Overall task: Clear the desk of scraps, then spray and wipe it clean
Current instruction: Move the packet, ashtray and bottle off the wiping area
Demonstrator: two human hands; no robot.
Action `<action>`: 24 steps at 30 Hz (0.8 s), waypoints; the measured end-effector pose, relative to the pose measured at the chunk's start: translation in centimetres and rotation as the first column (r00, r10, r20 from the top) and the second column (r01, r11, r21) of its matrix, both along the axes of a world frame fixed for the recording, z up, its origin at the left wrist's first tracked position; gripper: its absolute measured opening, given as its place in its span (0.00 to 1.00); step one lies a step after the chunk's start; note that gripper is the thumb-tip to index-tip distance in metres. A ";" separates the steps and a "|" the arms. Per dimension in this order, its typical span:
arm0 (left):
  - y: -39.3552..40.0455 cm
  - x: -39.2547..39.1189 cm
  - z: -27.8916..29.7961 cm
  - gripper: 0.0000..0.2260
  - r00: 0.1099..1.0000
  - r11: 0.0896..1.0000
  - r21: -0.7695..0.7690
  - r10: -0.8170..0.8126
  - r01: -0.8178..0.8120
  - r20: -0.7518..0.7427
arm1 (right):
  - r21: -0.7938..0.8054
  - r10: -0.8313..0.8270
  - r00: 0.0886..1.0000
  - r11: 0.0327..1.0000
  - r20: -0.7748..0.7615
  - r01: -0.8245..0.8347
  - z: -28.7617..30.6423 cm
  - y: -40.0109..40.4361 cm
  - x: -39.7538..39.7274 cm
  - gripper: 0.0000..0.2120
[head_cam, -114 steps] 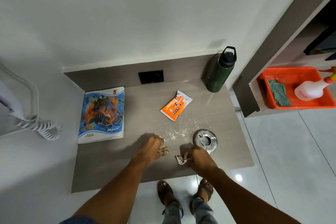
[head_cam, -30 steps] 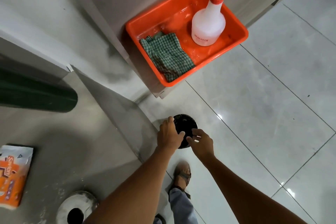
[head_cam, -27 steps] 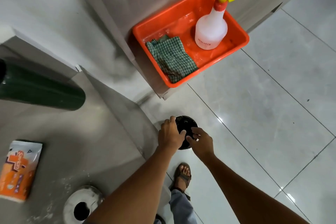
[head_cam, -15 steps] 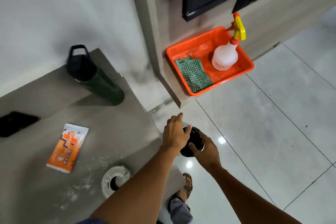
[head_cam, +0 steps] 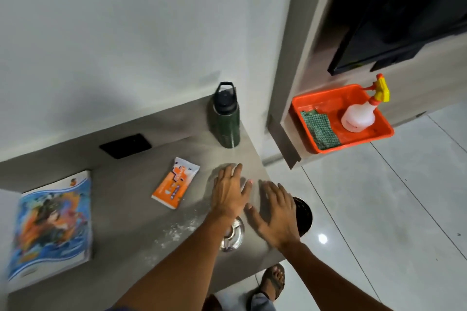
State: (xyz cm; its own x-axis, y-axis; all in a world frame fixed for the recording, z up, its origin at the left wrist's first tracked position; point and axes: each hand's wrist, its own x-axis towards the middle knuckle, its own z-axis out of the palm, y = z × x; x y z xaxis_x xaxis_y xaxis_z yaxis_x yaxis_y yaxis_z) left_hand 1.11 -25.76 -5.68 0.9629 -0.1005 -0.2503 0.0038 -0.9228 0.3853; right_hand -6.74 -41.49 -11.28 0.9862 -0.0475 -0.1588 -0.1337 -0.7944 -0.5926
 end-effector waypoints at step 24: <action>15.2 -0.3 -1.8 0.30 0.952 0.930 0.237 0.300 -0.280 -0.052 | -0.097 0.466 0.884 0.879 -0.040 -0.468 1.2 7.3 -2.8 0.46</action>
